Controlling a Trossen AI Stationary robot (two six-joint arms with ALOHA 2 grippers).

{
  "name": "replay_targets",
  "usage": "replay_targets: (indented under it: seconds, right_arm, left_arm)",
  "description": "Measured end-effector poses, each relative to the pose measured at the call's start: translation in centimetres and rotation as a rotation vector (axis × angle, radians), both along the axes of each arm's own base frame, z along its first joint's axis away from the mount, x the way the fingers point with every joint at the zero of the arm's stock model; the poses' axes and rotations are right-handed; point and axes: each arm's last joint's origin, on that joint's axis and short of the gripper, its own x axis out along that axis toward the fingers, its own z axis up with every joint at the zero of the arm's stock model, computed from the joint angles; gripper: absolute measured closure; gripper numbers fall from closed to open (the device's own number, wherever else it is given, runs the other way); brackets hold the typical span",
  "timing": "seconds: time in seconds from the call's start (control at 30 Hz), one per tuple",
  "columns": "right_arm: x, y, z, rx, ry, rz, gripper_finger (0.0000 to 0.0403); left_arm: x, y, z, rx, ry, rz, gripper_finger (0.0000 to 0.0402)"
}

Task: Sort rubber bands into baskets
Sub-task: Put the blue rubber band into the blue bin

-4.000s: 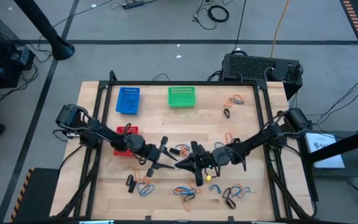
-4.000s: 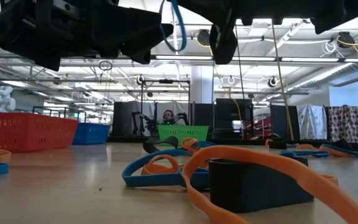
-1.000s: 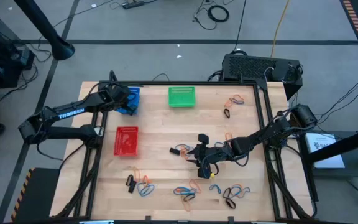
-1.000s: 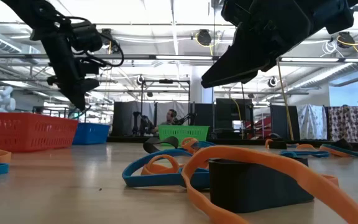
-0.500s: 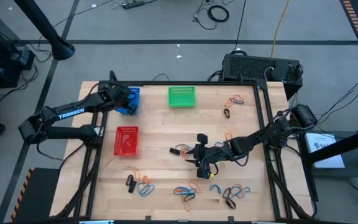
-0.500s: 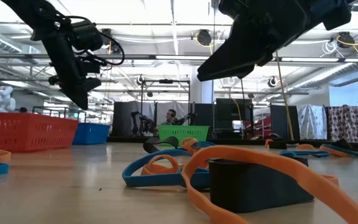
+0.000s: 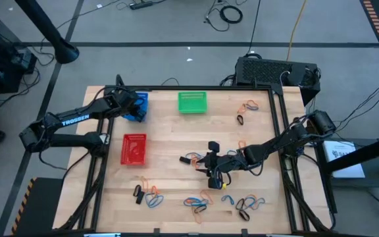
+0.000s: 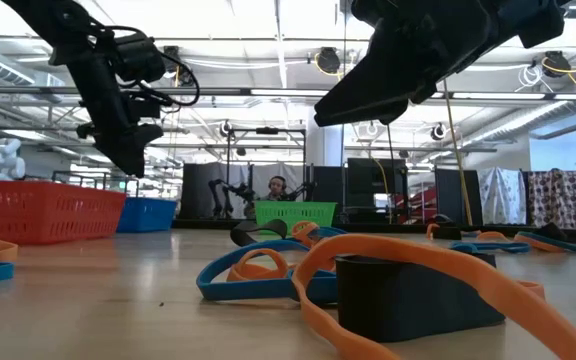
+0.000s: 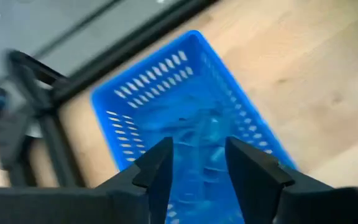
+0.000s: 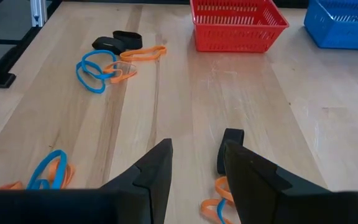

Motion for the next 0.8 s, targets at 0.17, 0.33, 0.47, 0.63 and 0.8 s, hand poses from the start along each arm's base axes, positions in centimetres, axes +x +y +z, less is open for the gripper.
replay_targets:
  seconds: [0.17, 0.33, 0.47, 0.63, 0.8]
  right_arm:
    - [-0.1, 0.3, -0.1, -0.002, 0.007, 0.010, 0.0264]
    - [-0.1, 0.3, -0.1, -0.001, 0.007, 0.013, 0.0264]
    - [-0.1, 0.3, -0.1, 0.001, 0.006, 0.007, 0.0264]
    - [-0.1, 0.3, -0.1, 0.047, 0.006, -0.020, 0.0264]
    - [-0.3, 0.3, -0.3, 0.059, 0.032, -0.032, 0.0264]
  left_arm:
    - [1.6, -1.4, 0.2, -0.081, -0.115, -0.172, 0.0247]
    - [4.9, -5.4, 1.2, -0.101, -0.293, -0.494, 0.0247]
    - [7.2, -10.0, 2.6, -0.044, -0.454, -0.748, 0.0247]
    - [8.1, -16.7, 2.2, -0.109, -0.498, -1.031, 0.0247]
    - [8.2, -23.1, 0.6, -0.267, -0.439, -1.167, 0.0247]
